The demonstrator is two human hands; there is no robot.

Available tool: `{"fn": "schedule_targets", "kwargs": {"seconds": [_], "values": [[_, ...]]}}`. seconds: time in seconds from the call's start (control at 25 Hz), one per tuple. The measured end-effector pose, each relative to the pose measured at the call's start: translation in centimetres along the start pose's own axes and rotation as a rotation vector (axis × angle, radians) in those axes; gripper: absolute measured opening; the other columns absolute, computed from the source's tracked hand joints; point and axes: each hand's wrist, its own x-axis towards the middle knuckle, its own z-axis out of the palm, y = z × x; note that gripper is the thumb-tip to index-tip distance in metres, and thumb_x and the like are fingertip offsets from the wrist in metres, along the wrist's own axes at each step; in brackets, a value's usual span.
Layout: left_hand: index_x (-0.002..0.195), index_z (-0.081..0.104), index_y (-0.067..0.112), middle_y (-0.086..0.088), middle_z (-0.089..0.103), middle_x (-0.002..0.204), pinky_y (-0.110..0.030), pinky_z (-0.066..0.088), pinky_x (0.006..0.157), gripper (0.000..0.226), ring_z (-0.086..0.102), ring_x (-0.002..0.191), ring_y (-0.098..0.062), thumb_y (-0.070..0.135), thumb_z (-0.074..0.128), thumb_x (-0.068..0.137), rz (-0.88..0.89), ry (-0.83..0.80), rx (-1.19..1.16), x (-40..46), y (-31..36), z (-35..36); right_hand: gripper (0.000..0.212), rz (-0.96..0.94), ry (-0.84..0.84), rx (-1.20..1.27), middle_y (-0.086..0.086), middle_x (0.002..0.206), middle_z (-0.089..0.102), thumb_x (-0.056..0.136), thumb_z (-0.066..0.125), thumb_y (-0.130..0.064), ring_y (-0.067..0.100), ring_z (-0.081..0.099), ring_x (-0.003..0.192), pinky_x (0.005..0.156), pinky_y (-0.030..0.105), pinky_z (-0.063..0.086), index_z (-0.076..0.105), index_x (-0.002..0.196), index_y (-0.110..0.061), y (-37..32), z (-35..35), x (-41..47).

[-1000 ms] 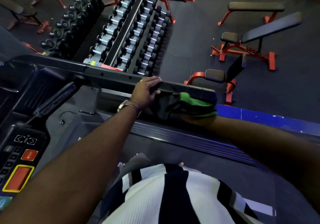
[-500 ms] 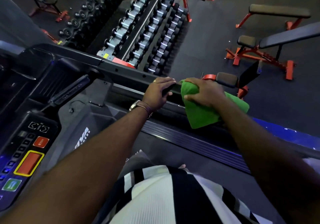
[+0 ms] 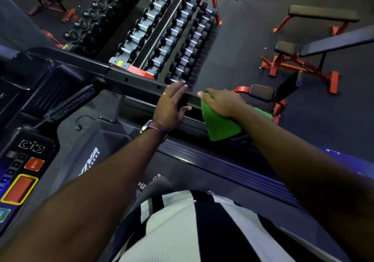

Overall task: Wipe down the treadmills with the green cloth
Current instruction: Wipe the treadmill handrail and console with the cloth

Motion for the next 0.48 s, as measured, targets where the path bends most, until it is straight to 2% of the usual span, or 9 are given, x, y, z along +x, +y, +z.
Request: {"fn": "schedule_targets", "kwargs": {"seconds": [0.04,0.12,0.2,0.24,0.36,0.44,0.48], "values": [[0.135,0.048,0.002,-0.015,0.044,0.143,-0.049,0.030,0.113,0.074,0.036,0.136,-0.031,0.032,0.077,0.074,-0.038,0.020,0.074,0.0,-0.4,-0.5,0.068,-0.046,0.115,-0.078,0.008,0.135,0.055,0.090,0.011,-0.076,0.033,0.055,0.119,0.090,0.047,0.043,0.033,0.141,-0.037,1.2,0.9,-1.2],[0.140,0.040,0.002,-0.015,0.036,0.148,-0.054,0.021,0.116,0.092,0.028,0.140,-0.031,0.056,0.072,0.072,-0.111,0.058,0.189,0.1,-1.5,-1.7,0.065,-0.003,0.204,-0.179,0.009,0.125,0.058,0.092,0.010,-0.073,0.034,0.059,0.110,0.080,0.044,0.044,0.035,0.137,-0.034,2.2,2.0,-2.3],[0.141,0.036,0.001,-0.015,0.034,0.149,-0.056,0.019,0.116,0.094,0.027,0.141,-0.030,0.065,0.063,0.077,-0.185,0.072,0.227,0.1,-3.2,-2.8,0.069,0.178,0.202,-0.142,0.014,0.121,0.061,0.092,0.007,-0.071,0.036,0.060,0.108,0.083,0.046,0.045,0.047,0.126,-0.025,0.4,2.5,-0.4],[0.140,0.037,0.001,-0.015,0.035,0.149,-0.058,0.019,0.115,0.091,0.027,0.140,-0.030,0.065,0.060,0.079,-0.219,0.074,0.226,-0.1,-4.2,-3.3,0.070,0.207,0.214,-0.134,0.015,0.120,0.062,0.093,0.008,-0.070,0.037,0.060,0.107,0.084,0.047,0.045,0.051,0.122,-0.022,-1.0,2.8,0.5],[0.137,0.041,0.001,-0.016,0.039,0.146,-0.056,0.025,0.113,0.084,0.030,0.138,-0.030,0.062,0.056,0.082,-0.273,0.057,0.197,-1.0,-6.1,-4.0,0.067,-0.025,0.404,-0.313,0.015,0.126,0.057,0.095,0.017,-0.066,0.036,0.057,0.104,0.085,0.045,0.044,0.046,0.133,-0.019,-1.8,4.6,-0.1],[0.138,0.041,0.000,-0.017,0.037,0.148,-0.049,0.027,0.115,0.083,0.030,0.139,-0.031,0.059,0.057,0.083,-0.272,0.018,0.178,-1.6,-6.8,-4.1,0.067,-0.184,0.405,-0.489,0.017,0.138,0.048,0.096,0.024,-0.062,0.037,0.053,0.110,0.090,0.047,0.043,0.034,0.145,-0.017,0.5,5.4,-2.5],[0.138,0.041,-0.001,-0.016,0.036,0.149,-0.045,0.026,0.116,0.082,0.029,0.140,-0.031,0.057,0.059,0.083,-0.266,0.014,0.172,-1.9,-6.8,-4.1,0.067,-0.188,0.419,-0.546,0.016,0.141,0.045,0.096,0.026,-0.060,0.038,0.052,0.112,0.091,0.047,0.043,0.031,0.148,-0.018,1.1,5.6,-2.6]]}}
